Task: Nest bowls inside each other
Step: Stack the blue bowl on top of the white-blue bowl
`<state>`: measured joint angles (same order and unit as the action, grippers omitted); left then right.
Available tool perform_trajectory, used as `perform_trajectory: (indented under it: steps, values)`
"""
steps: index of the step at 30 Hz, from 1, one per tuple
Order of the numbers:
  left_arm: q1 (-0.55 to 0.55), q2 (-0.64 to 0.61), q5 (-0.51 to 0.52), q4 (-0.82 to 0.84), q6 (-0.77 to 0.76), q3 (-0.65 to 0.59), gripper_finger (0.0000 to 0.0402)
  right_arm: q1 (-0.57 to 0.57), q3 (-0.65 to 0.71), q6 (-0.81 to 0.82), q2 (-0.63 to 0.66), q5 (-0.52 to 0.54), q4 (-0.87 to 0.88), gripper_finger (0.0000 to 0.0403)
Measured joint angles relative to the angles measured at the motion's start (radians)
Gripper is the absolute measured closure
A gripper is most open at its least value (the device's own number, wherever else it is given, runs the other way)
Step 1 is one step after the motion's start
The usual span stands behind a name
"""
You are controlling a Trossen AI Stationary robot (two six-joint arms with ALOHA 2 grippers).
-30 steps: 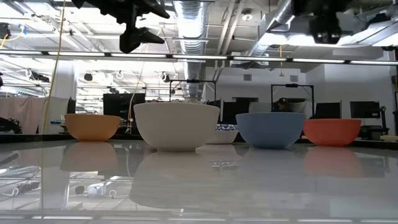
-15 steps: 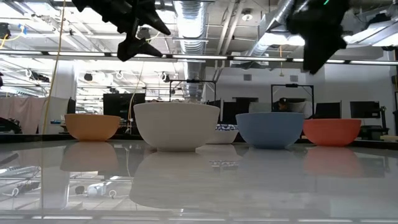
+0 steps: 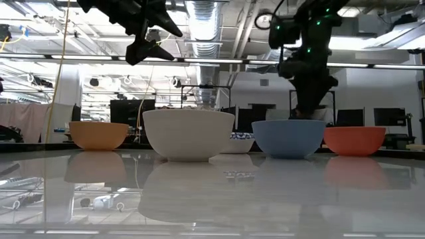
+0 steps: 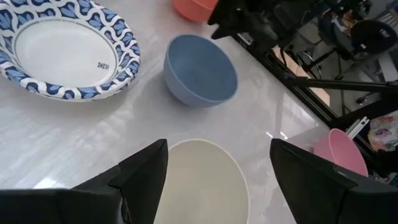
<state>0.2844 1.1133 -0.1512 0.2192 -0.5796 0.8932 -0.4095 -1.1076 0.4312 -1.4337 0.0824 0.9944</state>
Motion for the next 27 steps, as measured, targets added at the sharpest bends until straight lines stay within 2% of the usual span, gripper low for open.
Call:
perform_trajectory:
  steps: [4,15,19,24,27]
  values:
    - [0.0,0.0,0.0,0.0,-0.005,0.0,0.013,-0.033,0.0,-0.022,-0.035,-0.002,-0.037,0.0218]
    - [0.0,0.0,0.0,0.0,-0.008,0.0,0.013,-0.036,0.0,-0.09,-0.152,-0.001,-0.068,0.0227]
    - [0.0,0.0,0.0,0.0,-0.008,0.0,0.013,-0.039,0.0,-0.088,-0.15,-0.002,-0.068,0.0273]
    - [0.0,0.0,0.001,0.0,-0.008,0.0,0.013,-0.052,0.0,-0.075,-0.155,-0.009,-0.061,0.0375]
    - [0.0,0.0,0.001,0.0,-0.008,0.0,0.013,-0.051,-0.001,-0.059,-0.152,-0.024,-0.06,0.0387]
